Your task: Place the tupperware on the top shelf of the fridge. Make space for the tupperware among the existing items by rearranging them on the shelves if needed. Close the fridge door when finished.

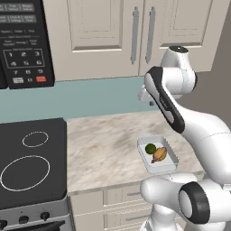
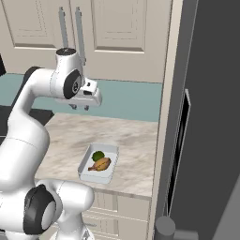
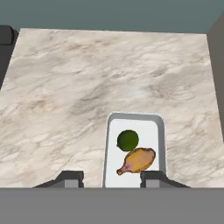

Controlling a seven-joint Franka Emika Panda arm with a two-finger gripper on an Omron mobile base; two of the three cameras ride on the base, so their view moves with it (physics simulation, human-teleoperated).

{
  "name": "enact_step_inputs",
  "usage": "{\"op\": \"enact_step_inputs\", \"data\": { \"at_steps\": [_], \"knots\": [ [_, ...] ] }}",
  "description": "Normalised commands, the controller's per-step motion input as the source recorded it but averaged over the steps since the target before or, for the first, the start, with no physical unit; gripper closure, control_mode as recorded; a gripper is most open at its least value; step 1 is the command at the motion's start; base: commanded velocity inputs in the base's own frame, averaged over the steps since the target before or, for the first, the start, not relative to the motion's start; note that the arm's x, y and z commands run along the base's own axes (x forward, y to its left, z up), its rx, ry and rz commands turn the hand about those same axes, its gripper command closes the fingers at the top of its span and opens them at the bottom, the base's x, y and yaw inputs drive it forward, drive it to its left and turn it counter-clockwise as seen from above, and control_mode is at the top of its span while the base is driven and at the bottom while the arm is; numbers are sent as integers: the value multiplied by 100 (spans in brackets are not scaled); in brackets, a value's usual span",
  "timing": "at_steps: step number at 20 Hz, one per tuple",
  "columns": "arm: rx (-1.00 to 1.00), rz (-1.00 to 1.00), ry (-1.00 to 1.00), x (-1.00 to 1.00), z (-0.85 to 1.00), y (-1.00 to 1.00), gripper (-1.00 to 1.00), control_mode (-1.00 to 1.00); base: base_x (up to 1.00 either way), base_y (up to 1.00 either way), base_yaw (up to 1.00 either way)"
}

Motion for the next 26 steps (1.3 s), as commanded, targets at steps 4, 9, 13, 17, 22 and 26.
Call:
{"op": "enact_step_inputs", "data": {
  "at_steps": [4,9,13,17,22,26],
  "knots": [
    [0,-2,-2,0,-8,0,-100,-100,0,0,0],
    [0,-8,0,0,-23,-32,-100,-100,0,0,0],
    [0,-14,0,0,-24,-55,-100,-100,0,0,0],
    [0,-13,0,0,-29,-42,-100,-100,0,0,0],
    [0,-11,0,-7,-65,-26,-100,-100,0,0,0],
    [0,-2,0,-11,-83,-11,-100,-100,0,0,0]
  ]
}}
